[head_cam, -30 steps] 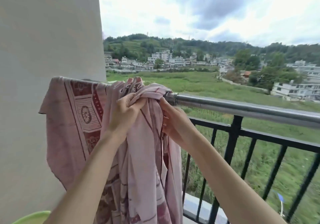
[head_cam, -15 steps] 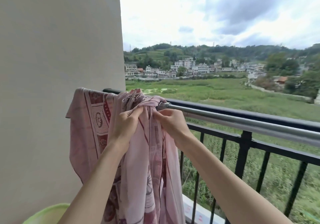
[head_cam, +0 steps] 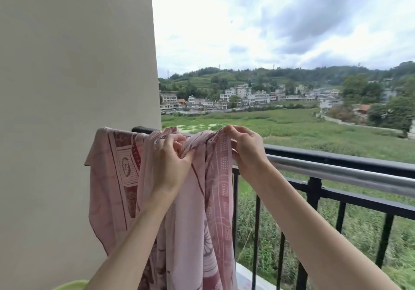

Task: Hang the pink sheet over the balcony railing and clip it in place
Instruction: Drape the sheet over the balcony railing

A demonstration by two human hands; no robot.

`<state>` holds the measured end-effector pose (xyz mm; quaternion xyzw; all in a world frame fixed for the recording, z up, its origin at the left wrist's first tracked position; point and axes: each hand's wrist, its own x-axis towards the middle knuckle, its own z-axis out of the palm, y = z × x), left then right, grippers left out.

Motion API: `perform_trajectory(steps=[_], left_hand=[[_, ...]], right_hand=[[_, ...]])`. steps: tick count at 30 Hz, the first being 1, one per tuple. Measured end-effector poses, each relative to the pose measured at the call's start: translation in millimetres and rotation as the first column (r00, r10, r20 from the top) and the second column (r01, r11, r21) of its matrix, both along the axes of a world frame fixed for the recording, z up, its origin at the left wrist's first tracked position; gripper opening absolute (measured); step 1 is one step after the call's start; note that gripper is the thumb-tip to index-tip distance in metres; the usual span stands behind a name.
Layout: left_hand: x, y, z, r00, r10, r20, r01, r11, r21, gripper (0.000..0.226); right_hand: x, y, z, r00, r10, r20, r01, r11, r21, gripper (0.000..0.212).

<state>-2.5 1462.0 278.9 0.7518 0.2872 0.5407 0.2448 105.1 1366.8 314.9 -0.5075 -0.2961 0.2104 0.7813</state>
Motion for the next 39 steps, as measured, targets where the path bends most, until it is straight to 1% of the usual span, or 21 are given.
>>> perform_trajectory(steps=[2, 3, 4, 5, 6, 7, 9, 11, 13, 17, 20, 22, 25, 28, 31, 34, 36, 38, 39], left_hand=[[10, -23, 7, 0.999, 0.039, -0.012, -0.036, 0.981, 0.191, 0.02], [15, -36, 8, 0.999, 0.006, -0.033, 0.003, 0.965, 0.264, 0.019], [20, -49, 9, 0.997, -0.051, -0.065, 0.068, 0.954, 0.291, 0.026], [25, -61, 10, 0.99, -0.102, -0.096, 0.126, 0.948, 0.294, 0.039], [31, -72, 11, 0.986, -0.117, -0.116, 0.147, 0.941, 0.306, 0.049], [38, -82, 11, 0.987, -0.099, -0.13, 0.137, 0.934, 0.33, 0.051], [52, -105, 12, 0.988, -0.077, -0.136, 0.123, 0.922, 0.366, 0.038], [69, -137, 9, 0.983, -0.141, -0.121, 0.178, 0.905, 0.387, 0.026], [87, -179, 4, 0.968, -0.231, -0.103, 0.253, 0.878, 0.406, 0.022], [114, -281, -12, 0.909, -0.407, -0.088, 0.409, 0.836, 0.366, 0.019], [131, -356, -22, 0.81, -0.583, -0.06, 0.575, 0.772, 0.27, 0.014], [141, -401, -25, 0.739, -0.673, -0.029, 0.661, 0.717, 0.22, 0.013], [157, -461, -27, 0.68, -0.733, -0.019, 0.72, 0.662, 0.209, 0.012], [174, -523, -26, 0.641, -0.766, -0.037, 0.749, 0.616, 0.244, 0.013], [190, -585, -28, 0.615, -0.788, -0.039, 0.767, 0.586, 0.261, 0.014], [208, -641, -27, 0.623, -0.782, -0.017, 0.755, 0.595, 0.274, 0.017], [223, -674, -24, 0.668, -0.744, 0.017, 0.713, 0.646, 0.272, 0.018], [238, -703, -16, 0.704, -0.709, 0.043, 0.679, 0.69, 0.252, 0.018], [244, -718, -9, 0.7, -0.712, 0.057, 0.683, 0.691, 0.238, 0.018]], right_hand=[[4, -12, 13, 1.0, -0.022, 0.009, 0.022, 0.998, 0.051, 0.013], [7, -21, 21, 1.0, -0.025, 0.016, 0.024, 0.997, 0.073, 0.012], [11, -31, 26, 0.999, -0.023, 0.027, 0.021, 0.996, 0.088, 0.01], [15, -43, 31, 0.999, -0.023, 0.041, 0.019, 0.995, 0.093, 0.009], [19, -56, 33, 0.998, -0.029, 0.057, 0.024, 0.996, 0.089, 0.009], [23, -71, 33, 0.996, -0.042, 0.072, 0.037, 0.996, 0.079, 0.009], [32, -102, 31, 0.99, -0.097, 0.102, 0.091, 0.994, 0.064, 0.007], [41, -140, 28, 0.975, -0.178, 0.135, 0.173, 0.984, 0.048, 0.011], [51, -185, 23, 0.951, -0.268, 0.157, 0.266, 0.963, 0.033, 0.014], [65, -293, 6, 0.88, -0.451, 0.15, 0.457, 0.889, -0.007, 0.014], [74, -379, -8, 0.822, -0.561, 0.102, 0.567, 0.822, -0.054, 0.019], [81, -432, -16, 0.793, -0.607, 0.056, 0.609, 0.788, -0.09, 0.017], [89, -506, -25, 0.74, -0.673, 0.009, 0.67, 0.735, -0.101, 0.015], [94, -577, -26, 0.681, -0.732, -0.009, 0.73, 0.68, -0.067, 0.017], [100, -643, -29, 0.631, -0.775, 0.0, 0.774, 0.63, -0.056, 0.017], [112, -694, -29, 0.612, -0.79, 0.034, 0.791, 0.609, -0.064, 0.016], [126, -720, -25, 0.626, -0.774, 0.097, 0.779, 0.617, -0.11, 0.015], [140, -743, -15, 0.669, -0.738, 0.084, 0.743, 0.661, -0.103, 0.015], [147, -756, -7, 0.684, -0.727, 0.065, 0.73, 0.678, -0.086, 0.015]])
